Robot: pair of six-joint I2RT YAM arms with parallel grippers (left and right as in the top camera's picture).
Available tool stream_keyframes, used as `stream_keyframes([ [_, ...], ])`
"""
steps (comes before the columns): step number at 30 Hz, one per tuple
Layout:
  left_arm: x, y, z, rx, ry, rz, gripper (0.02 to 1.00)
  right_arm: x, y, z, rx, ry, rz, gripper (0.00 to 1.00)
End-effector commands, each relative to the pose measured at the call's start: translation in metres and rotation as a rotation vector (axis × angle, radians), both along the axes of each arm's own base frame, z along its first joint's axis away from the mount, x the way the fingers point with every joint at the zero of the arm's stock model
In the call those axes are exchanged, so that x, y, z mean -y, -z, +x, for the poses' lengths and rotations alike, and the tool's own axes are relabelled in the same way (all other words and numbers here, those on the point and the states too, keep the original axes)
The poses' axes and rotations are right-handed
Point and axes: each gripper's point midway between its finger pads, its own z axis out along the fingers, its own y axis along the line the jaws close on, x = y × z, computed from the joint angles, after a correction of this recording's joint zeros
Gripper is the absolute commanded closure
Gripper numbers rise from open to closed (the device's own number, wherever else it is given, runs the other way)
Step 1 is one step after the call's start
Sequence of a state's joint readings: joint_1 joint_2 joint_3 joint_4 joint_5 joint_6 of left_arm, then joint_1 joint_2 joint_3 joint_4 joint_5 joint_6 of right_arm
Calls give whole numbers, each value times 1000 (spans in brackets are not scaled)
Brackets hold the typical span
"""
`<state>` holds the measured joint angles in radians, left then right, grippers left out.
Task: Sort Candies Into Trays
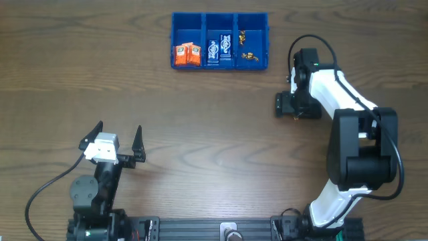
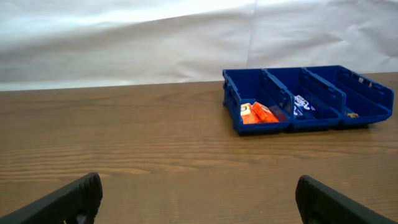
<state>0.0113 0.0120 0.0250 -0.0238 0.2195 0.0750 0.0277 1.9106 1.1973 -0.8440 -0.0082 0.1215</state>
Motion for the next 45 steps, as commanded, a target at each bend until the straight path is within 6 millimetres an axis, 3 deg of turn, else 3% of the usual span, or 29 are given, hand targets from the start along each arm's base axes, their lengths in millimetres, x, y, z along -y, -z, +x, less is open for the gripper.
stream_keyframes([
  [1,2,17,-1,-51,10,-10,20,5,1,1,5,0,5,220],
  [8,2,17,-1,-51,10,-10,20,6,1,7,30,0,2,303],
  [18,2,17,-1,-51,10,-10,20,9,1,8,34,0,-17,551],
  [28,2,17,-1,-51,10,-10,20,9,1,9,37,0,-17,715],
  [41,2,17,-1,-51,10,-10,20,2,0,12,51,-10,-3,809],
  [45,2,17,-1,-51,10,-10,20,-17,-19,22,110,-50,23,814],
])
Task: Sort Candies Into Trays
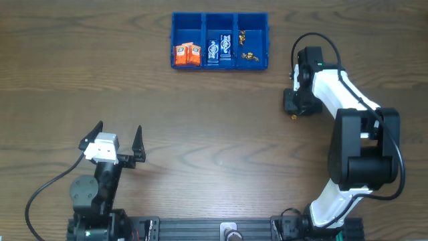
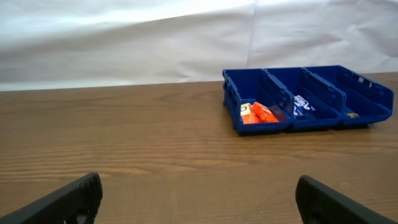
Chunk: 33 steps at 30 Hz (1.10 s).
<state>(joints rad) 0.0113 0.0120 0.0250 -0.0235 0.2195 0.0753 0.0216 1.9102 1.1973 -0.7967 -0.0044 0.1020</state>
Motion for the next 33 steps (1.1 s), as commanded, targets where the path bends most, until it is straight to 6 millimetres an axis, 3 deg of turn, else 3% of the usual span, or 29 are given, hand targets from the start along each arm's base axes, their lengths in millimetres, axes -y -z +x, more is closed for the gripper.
stream_keyframes([
  [1,2,17,-1,-52,10,-10,20,-25,-27,14,88,-46,33,816],
  [5,2,17,-1,-52,10,-10,23,-51,-79,39,244,-74,56,822],
  [10,2,17,-1,-52,10,-11,23,-98,-166,91,490,-165,85,825],
  [15,2,17,-1,-52,10,-10,20,-132,-215,146,671,-195,82,831],
  [19,2,17,-1,-52,10,-10,20,-141,-211,185,725,-151,69,825],
  [22,2,17,-1,-52,10,-10,23,-145,-184,205,707,-120,65,825],
  [27,2,17,-1,-52,10,-10,23,-139,-156,214,672,-104,54,827],
  [33,2,17,-1,-52,10,-10,23,-133,-154,216,667,-79,56,825],
])
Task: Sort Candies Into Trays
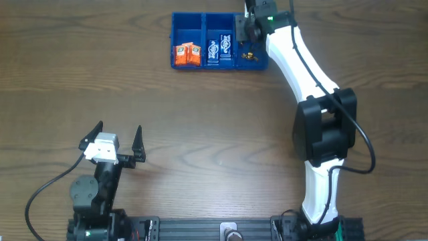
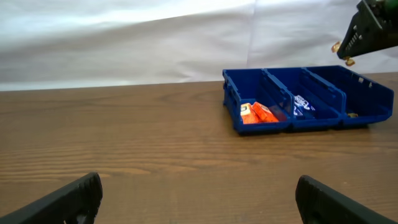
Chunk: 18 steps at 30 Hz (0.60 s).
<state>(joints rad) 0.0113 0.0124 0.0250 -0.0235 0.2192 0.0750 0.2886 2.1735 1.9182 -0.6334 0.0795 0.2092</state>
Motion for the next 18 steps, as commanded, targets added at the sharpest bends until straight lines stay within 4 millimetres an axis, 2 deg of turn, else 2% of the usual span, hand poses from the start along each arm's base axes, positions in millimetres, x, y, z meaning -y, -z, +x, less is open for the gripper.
stream_keyframes([
  [1,2,17,-1,-51,10,-10,20,10,-19,7,42,46,16,822],
  [5,2,17,-1,-51,10,-10,20,10,-19,7,41,46,15,814],
  [6,2,17,-1,-51,10,-10,20,10,-19,7,41,46,16,757],
  [7,2,17,-1,-51,10,-10,20,10,-19,7,41,45,16,599],
  [8,2,17,-1,-51,10,-10,20,10,-19,7,41,45,16,511],
  [12,2,17,-1,-51,10,-10,20,10,-18,6,36,43,12,1],
  [15,2,17,-1,-51,10,-10,20,14,-18,6,40,56,-4,1],
  [18,2,17,-1,-51,10,-10,18,28,-31,3,45,79,-7,1],
])
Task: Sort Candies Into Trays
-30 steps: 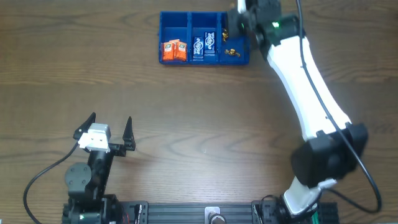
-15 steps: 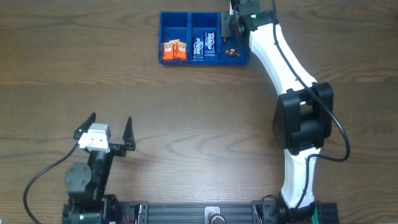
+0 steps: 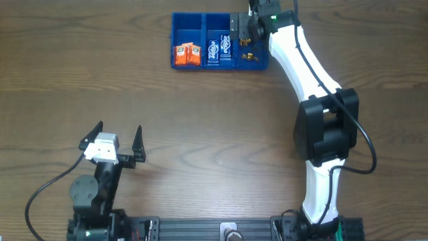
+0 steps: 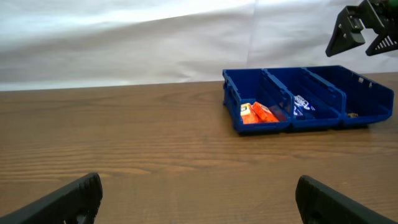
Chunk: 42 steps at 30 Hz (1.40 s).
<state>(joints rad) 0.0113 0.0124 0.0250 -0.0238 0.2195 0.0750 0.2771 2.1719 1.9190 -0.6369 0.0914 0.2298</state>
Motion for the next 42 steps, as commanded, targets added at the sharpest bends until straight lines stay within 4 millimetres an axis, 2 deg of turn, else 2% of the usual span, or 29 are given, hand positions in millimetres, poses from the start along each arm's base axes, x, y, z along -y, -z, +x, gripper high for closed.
stream_keyframes([
  [1,2,17,-1,-51,10,-10,20,30,-40,-2,48,61,-13,1],
  [2,2,17,-1,-51,10,-10,20,38,-47,-3,53,69,-16,1],
  [5,2,17,-1,-51,10,-10,23,69,-94,-18,107,61,-59,1],
  [7,2,17,-1,-51,10,-10,20,92,-135,-36,171,97,-90,1],
  [10,2,17,-1,-51,10,-10,25,122,-181,-71,263,170,-125,1],
  [13,2,17,-1,-51,10,-10,20,140,-211,-114,360,177,-149,1],
  [15,2,17,-1,-51,10,-10,20,149,-217,-145,419,199,-141,1],
  [18,2,17,-1,-51,10,-10,23,155,-209,-189,487,213,-125,1],
  [21,2,17,-1,-51,10,-10,20,158,-185,-233,538,219,-113,3],
  [24,2,17,-1,-51,10,-10,20,156,-162,-264,610,209,-81,3],
  [28,2,17,-1,-51,10,-10,20,146,-148,-292,757,154,-19,1],
  [33,2,17,-1,-51,10,-10,20,140,-110,-311,839,119,12,1],
  [38,2,17,-1,-51,10,-10,20,126,-64,-315,852,37,56,1],
  [42,2,17,-1,-51,10,-10,20,126,-46,-313,873,33,59,3],
])
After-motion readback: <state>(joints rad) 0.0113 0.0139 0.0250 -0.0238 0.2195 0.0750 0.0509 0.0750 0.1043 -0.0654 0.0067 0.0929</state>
